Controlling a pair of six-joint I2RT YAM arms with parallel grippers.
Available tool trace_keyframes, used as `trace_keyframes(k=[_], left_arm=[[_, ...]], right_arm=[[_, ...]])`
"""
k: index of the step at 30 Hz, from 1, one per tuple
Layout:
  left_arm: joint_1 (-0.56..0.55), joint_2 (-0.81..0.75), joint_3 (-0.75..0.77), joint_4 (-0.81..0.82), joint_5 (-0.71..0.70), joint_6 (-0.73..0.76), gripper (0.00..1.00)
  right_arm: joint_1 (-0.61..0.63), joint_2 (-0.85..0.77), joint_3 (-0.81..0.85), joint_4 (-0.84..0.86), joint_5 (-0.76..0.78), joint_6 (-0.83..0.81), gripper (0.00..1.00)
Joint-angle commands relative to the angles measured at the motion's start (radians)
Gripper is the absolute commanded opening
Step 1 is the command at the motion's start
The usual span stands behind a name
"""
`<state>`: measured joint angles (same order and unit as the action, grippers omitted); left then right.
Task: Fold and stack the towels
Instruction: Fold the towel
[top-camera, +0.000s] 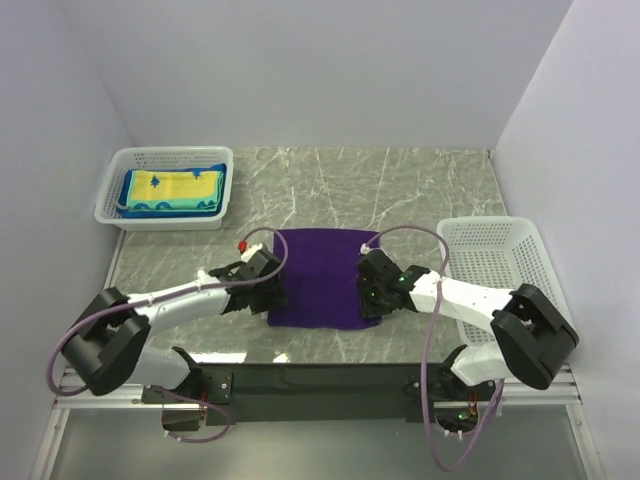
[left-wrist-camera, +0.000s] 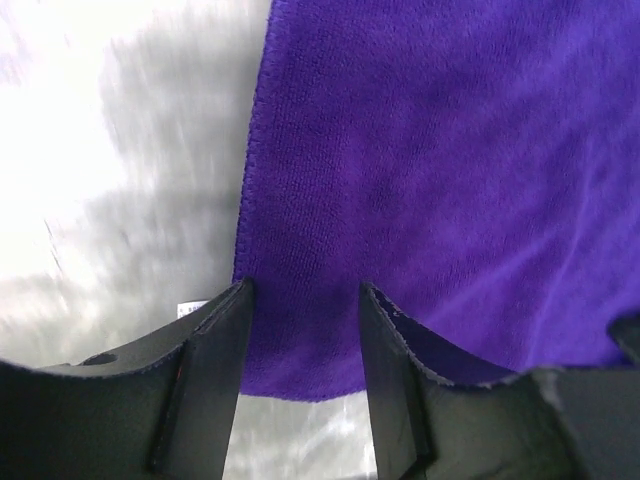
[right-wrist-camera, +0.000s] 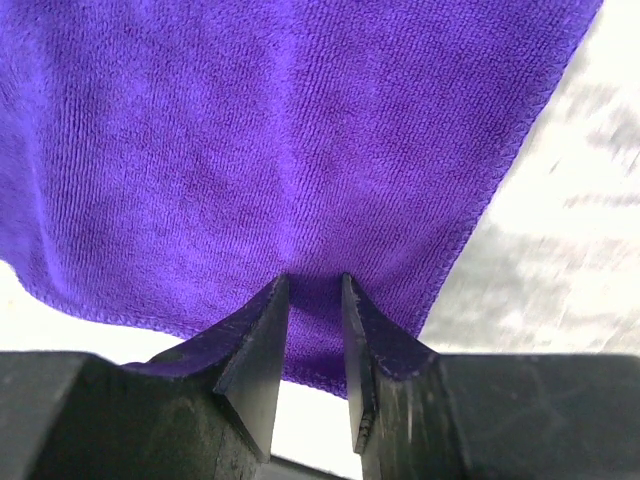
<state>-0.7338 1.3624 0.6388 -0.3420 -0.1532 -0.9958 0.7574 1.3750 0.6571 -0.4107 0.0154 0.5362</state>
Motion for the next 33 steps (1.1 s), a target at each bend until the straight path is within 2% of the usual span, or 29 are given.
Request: trace_keyframes(k=[1, 3, 7, 8, 10, 11, 14, 17, 21, 25, 33], left_arm=[[-0.045, -0.026, -0.091, -0.146, 0.110, -0.095, 0.54], [-0.056, -0.075, -0.084, -0.173, 0.095, -0.098, 0.55], [-0.056, -0.126, 0.033, -0.255, 0.026, -0.054, 0.68], [-0.055, -0.129, 0.062, -0.271, 0.003, -0.038, 0.74], [-0.046, -0.131, 0.154, -0.321, -0.090, 0.025, 0.79], [-0.030, -0.126, 0.183, -0.333, -0.124, 0.052, 0.88], [0.039, -0.088, 0.295, -0.359, -0.198, 0.190, 0.98], [0.129, -0.059, 0.366, -0.332, -0.180, 0.334, 0.99], [0.214, -0.054, 0.401, -0.267, -0.065, 0.486, 0.99], [0.229, -0.013, 0.432, -0.265, -0.031, 0.540, 0.98], [0.229, 0.058, 0.380, -0.264, -0.095, 0.586, 0.99]], right_arm=[[0.014, -0.039, -0.056, -0.126, -0.046, 0.035, 0.36], [0.016, -0.076, -0.028, -0.140, -0.037, 0.009, 0.36], [-0.010, -0.135, 0.085, -0.184, 0.026, -0.090, 0.40], [-0.027, -0.137, 0.116, -0.192, 0.034, -0.119, 0.45], [-0.102, -0.128, 0.208, -0.201, 0.023, -0.214, 0.51], [-0.137, -0.120, 0.235, -0.194, 0.005, -0.246, 0.53], [-0.259, -0.071, 0.341, -0.177, -0.061, -0.347, 0.52], [-0.341, 0.005, 0.426, -0.142, -0.148, -0.438, 0.51], [-0.414, 0.172, 0.556, -0.145, -0.257, -0.611, 0.49], [-0.454, 0.295, 0.640, -0.143, -0.292, -0.703, 0.49], [-0.455, 0.556, 0.857, -0.256, -0.272, -0.863, 0.54]])
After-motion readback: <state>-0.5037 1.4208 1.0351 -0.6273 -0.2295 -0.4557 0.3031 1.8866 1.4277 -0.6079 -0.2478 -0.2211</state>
